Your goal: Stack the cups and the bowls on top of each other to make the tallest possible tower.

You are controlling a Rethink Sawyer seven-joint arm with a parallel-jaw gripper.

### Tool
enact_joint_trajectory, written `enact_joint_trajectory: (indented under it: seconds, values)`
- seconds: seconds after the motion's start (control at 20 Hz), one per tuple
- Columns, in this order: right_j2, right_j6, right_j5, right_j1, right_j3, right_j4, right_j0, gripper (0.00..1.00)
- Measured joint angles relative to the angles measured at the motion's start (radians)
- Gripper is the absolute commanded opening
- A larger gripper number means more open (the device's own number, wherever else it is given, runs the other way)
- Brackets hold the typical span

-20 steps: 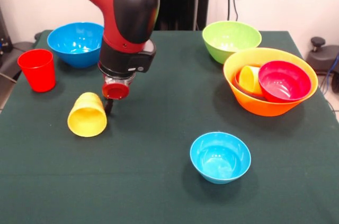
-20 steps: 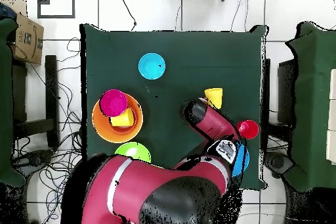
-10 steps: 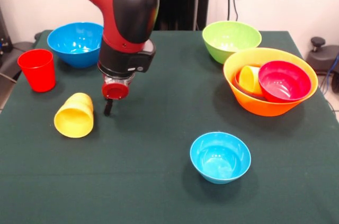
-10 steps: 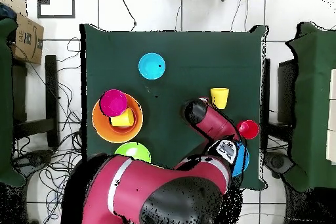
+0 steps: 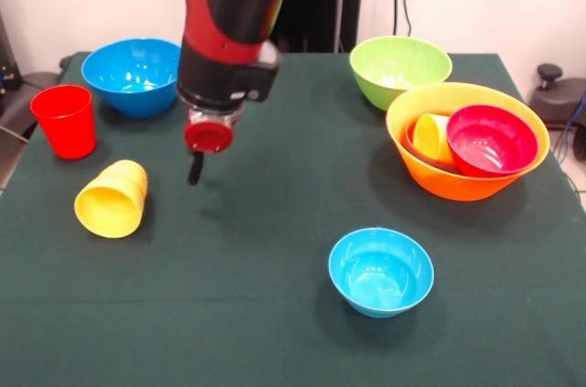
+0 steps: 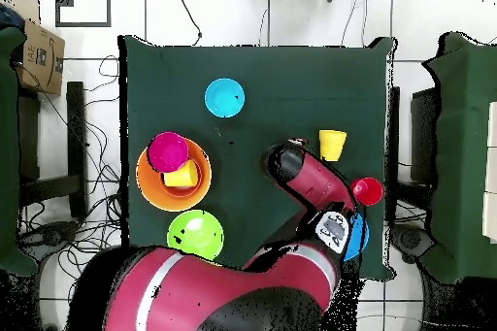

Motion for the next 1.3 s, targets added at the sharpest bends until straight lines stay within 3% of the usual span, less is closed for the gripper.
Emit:
enact_joint_trajectory:
  seconds: [0.4, 0.7, 0.85, 0.9, 1.0, 1.05, 1.15, 1.3]
  values:
    - [-0.035, 0.000, 0.259, -0.140, -0.017, -0.040, 0.028, 1.00]
    - [-0.033, 0.000, 0.312, -0.190, -0.025, -0.084, -0.029, 1.00]
    - [-0.015, -0.002, 0.301, -0.217, -0.025, -0.128, -0.097, 1.00]
    - [0.008, -0.009, 0.291, -0.237, -0.025, -0.168, -0.155, 1.00]
    - [0.032, -0.023, 0.285, -0.255, -0.024, -0.208, -0.214, 1.00]
    - [0.059, -0.048, 0.285, -0.277, -0.023, -0.252, -0.279, 1.00]
    - [0.067, -0.057, 0.285, -0.284, -0.023, -0.266, -0.301, 1.00]
    - [0.104, -0.113, 0.285, -0.325, -0.021, -0.340, -0.403, 1.00]
